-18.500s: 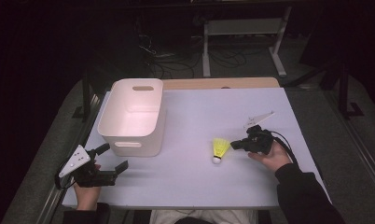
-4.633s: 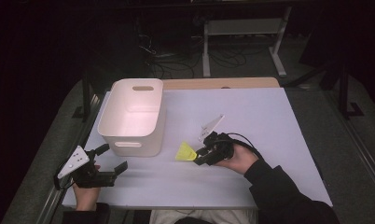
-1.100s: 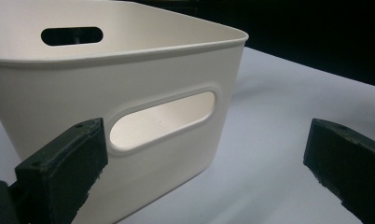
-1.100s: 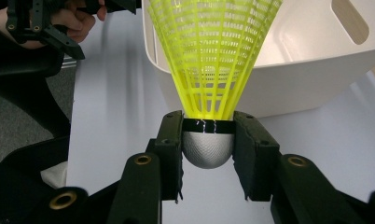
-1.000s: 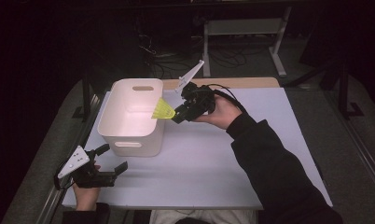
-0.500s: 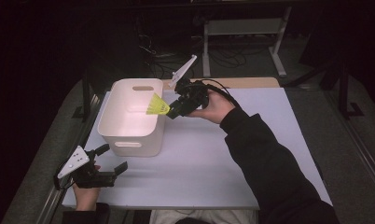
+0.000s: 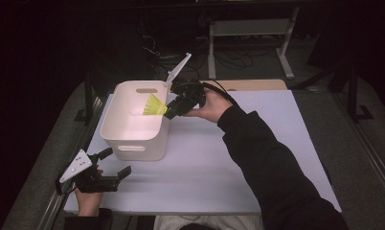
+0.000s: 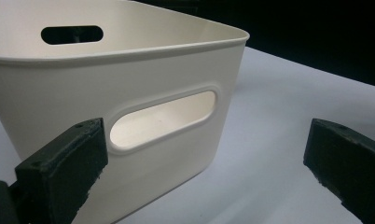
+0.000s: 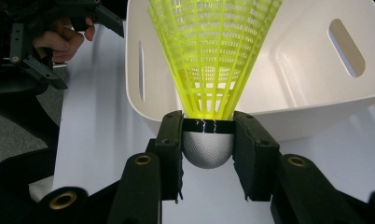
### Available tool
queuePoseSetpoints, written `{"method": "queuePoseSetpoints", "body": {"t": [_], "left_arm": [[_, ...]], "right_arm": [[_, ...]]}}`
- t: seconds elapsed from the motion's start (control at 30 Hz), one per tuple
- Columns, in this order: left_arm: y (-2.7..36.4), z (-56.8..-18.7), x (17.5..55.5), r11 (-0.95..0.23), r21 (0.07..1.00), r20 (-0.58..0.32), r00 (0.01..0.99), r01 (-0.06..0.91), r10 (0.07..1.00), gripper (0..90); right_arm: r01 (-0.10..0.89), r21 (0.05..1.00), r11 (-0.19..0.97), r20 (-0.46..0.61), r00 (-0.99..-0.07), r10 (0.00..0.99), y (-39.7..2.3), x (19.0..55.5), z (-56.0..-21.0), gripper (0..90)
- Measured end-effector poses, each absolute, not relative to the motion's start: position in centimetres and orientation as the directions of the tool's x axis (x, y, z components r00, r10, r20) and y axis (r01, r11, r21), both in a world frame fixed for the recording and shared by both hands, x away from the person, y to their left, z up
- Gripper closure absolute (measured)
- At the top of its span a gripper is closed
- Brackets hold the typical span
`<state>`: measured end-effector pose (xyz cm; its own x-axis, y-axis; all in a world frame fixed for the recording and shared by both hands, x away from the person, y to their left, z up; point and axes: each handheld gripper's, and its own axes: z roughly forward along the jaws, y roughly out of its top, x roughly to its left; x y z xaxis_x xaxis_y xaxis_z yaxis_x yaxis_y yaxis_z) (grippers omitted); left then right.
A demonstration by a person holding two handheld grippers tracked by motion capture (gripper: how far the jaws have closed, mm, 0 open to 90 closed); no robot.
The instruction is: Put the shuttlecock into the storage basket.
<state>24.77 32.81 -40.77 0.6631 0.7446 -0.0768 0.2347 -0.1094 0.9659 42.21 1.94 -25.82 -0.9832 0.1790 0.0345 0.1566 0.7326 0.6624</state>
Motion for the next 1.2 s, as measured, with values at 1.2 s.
{"method": "queuePoseSetpoints", "body": {"t": [1.2], "left_arm": [[32.8, -40.8, 24.8, -0.107, 0.966, -0.081, 0.666, 0.237, 0.741, 0.0]], "right_arm": [[0.127, 0.652, 0.747, 0.078, -0.992, 0.100, 7.6, 42.6, -28.2, 63.8]]}}
